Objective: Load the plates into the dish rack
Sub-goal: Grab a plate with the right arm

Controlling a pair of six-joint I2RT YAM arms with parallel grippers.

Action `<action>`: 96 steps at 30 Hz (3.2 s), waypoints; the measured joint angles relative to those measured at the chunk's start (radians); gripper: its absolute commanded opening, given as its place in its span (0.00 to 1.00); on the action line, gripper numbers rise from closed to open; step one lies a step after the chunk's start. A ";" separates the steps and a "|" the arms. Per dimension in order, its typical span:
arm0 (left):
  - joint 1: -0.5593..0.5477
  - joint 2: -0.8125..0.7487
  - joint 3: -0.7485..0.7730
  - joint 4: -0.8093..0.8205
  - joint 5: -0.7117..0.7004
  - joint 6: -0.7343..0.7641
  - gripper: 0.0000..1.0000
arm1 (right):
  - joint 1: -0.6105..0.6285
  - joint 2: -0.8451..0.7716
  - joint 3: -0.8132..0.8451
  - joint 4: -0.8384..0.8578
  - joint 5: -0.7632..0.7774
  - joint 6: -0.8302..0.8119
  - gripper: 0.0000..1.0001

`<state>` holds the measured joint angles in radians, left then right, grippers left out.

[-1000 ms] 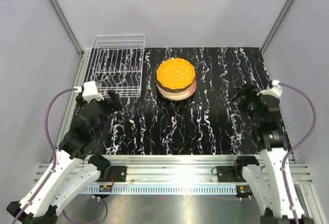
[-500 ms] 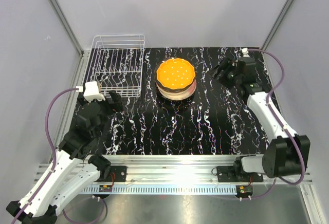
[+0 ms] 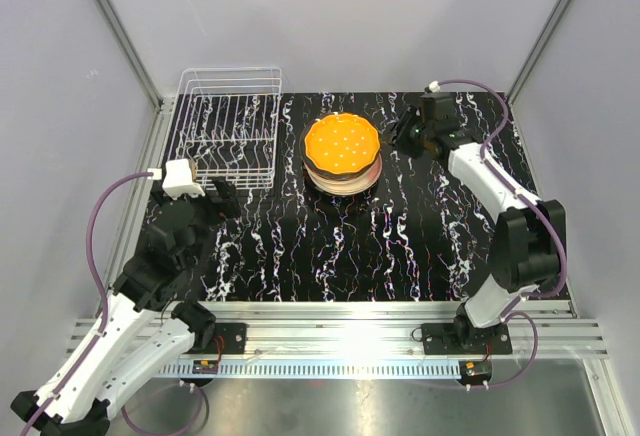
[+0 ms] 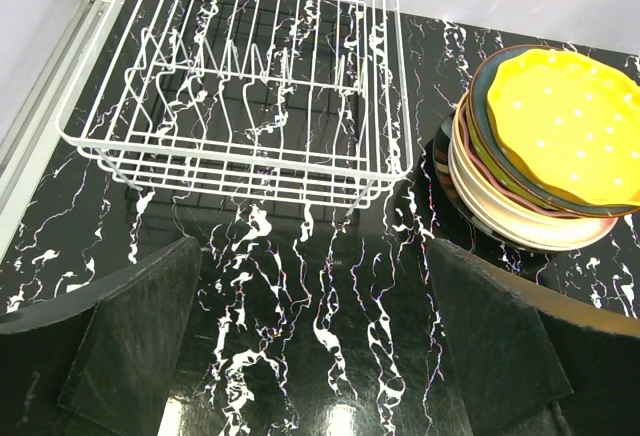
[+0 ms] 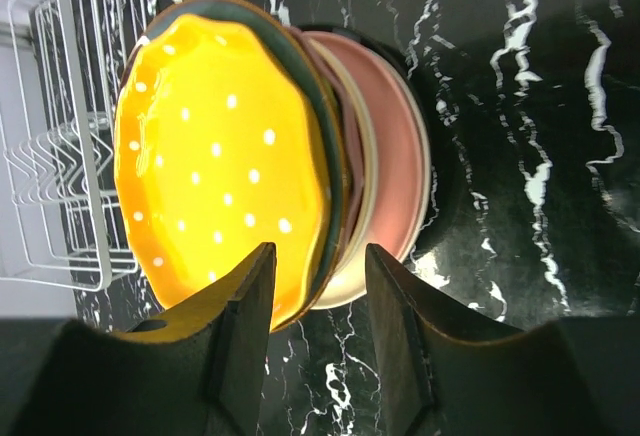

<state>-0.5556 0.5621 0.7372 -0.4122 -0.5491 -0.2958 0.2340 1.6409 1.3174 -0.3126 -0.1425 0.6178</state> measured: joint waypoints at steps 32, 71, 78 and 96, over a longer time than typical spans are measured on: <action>-0.020 0.000 0.000 0.011 0.001 0.008 0.99 | 0.070 0.141 0.087 -0.047 0.018 0.000 0.19; -0.027 0.000 -0.009 0.016 0.005 0.013 0.99 | 0.071 0.259 0.251 -0.157 -0.034 0.019 0.41; -0.031 0.000 -0.009 0.018 0.010 0.016 0.99 | 0.071 0.291 0.285 -0.179 -0.032 0.018 0.31; -0.040 0.002 -0.008 0.002 -0.014 0.006 0.99 | 0.072 0.305 0.312 -0.210 0.001 0.055 0.00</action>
<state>-0.5957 0.5636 0.7288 -0.4107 -0.5636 -0.2893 0.3058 1.9461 1.6291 -0.5224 -0.1413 0.6731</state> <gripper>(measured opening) 0.987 0.102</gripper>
